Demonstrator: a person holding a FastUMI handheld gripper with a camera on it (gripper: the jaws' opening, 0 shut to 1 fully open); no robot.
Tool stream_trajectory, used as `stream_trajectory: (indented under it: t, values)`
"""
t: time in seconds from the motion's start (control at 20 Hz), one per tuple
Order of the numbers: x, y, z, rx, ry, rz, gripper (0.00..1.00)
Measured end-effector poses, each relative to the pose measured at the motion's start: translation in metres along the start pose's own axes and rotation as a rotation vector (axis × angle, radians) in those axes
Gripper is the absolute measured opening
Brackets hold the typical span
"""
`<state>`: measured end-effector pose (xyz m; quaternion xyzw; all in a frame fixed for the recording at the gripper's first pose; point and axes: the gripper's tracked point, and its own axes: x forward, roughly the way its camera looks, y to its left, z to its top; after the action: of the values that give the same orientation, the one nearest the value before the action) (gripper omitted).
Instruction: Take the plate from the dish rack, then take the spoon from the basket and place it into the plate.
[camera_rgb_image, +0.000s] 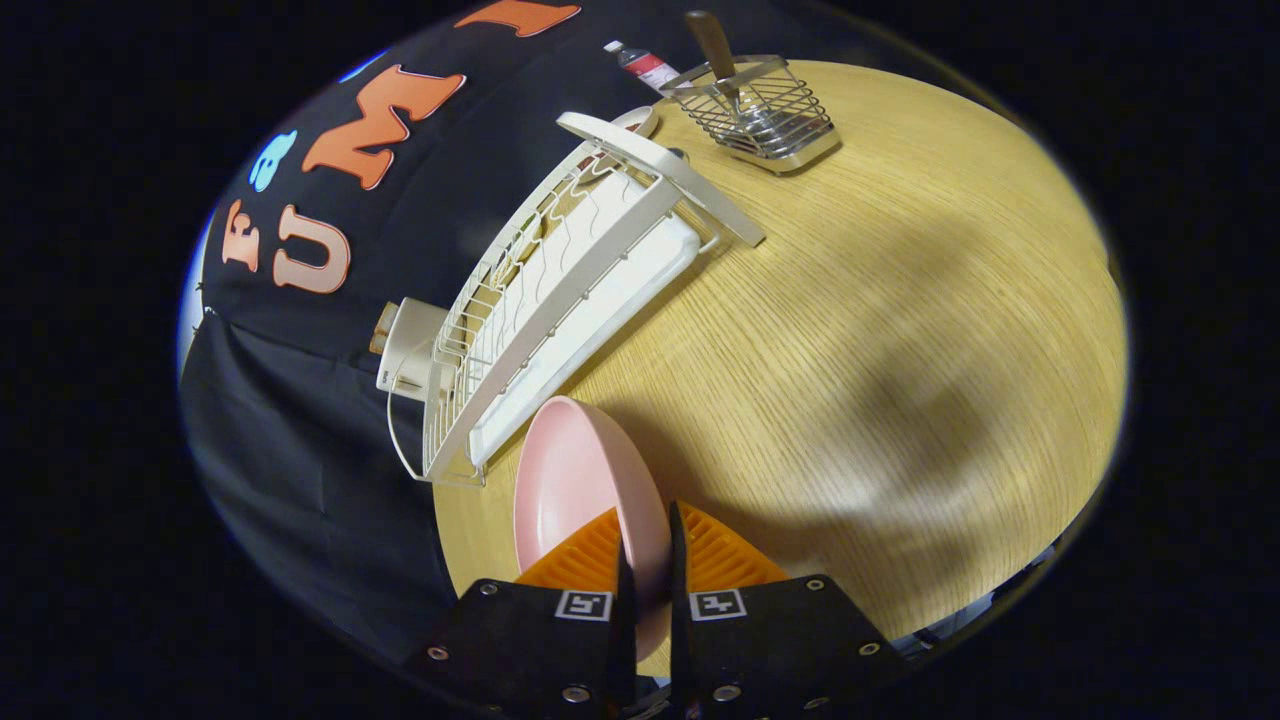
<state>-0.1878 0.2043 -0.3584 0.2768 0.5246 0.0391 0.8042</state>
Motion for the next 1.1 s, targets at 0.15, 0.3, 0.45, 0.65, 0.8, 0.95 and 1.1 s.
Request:
stream_trajectory:
  t: [0.15, 0.3, 0.45, 0.65, 0.8, 0.95, 1.1]
  values:
    - [-0.006, 0.0, 0.002, -0.03, 0.005, -0.017, 0.19]
    - [-0.019, -0.008, 0.014, -0.076, -0.021, -0.06, 0.36]
    - [-0.038, -0.018, 0.035, -0.109, -0.076, -0.091, 0.5]
    - [-0.069, -0.038, 0.089, -0.215, -0.251, -0.184, 0.78]
    - [-0.098, -0.04, 0.138, -0.271, -0.426, -0.219, 0.9]
    - [-0.12, -0.031, 0.187, -0.315, -0.621, -0.227, 0.98]
    - [-0.134, -0.015, 0.221, -0.386, -0.761, -0.209, 0.98]
